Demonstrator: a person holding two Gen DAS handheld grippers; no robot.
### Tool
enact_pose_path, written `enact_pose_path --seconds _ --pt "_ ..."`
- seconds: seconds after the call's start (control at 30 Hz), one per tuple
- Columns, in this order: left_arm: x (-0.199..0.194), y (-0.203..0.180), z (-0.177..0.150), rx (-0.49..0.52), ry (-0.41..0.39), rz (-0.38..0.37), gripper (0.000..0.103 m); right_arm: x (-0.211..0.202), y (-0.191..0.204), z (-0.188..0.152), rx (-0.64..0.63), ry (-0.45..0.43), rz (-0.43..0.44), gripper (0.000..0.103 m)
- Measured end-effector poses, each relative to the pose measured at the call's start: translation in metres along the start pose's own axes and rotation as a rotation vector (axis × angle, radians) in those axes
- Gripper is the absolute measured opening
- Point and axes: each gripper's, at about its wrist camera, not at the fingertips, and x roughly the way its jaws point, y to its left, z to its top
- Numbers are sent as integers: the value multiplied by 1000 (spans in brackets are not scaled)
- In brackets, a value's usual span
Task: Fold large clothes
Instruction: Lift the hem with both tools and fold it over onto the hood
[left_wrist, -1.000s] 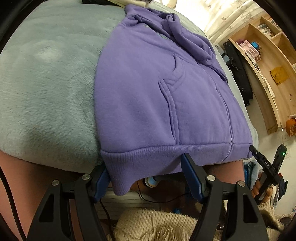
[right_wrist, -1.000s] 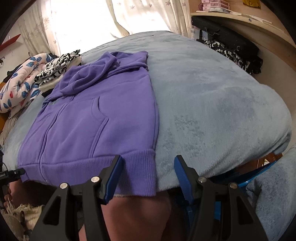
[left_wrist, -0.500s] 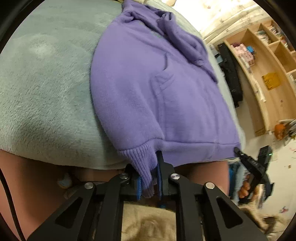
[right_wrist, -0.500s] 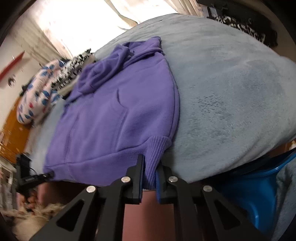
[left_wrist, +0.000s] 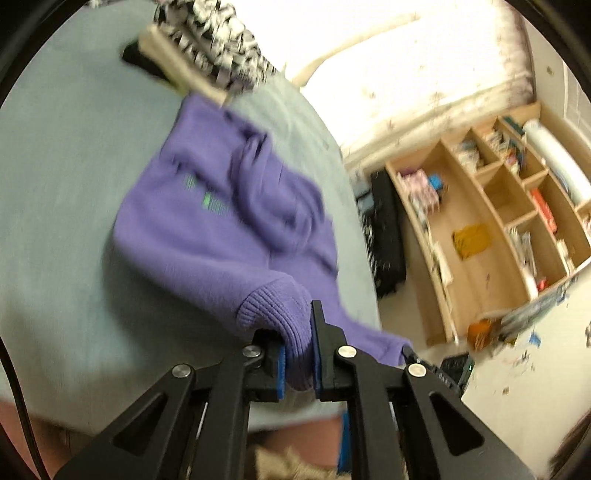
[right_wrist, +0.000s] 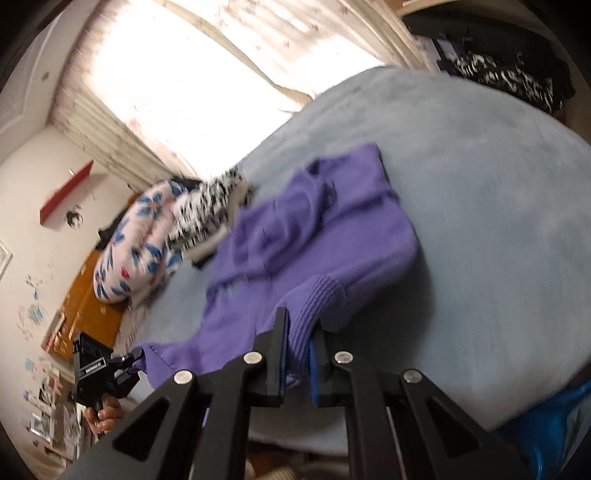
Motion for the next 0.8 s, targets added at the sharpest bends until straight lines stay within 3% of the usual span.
enact_pose_path --seconds 0.2,0.37,0.5,0.6,0.63,0.7,0.77,0.8 --pt "24 -12 87 24 -53 46 8 39 5 81 37 -50 -4 8" --pt "74 -13 161 62 -49 111 8 110 12 150 17 -37 -49 8" --pt "128 18 209 1 -27 144 10 181 -2 184 27 11 -96 12" --pt "169 53 227 -45 46 231 16 231 -19 189 54 92 -136 14" --pt "178 63 229 -58 69 254 20 245 -26 189 64 122 -142 17" --pt "188 82 231 -81 100 294 24 257 -34 188 57 151 -155 34" --pt "191 95 234 -111 138 258 32 256 -37 188 39 143 -149 46" --pt "190 98 235 -117 143 236 43 253 -38 189 20 134 -157 49"
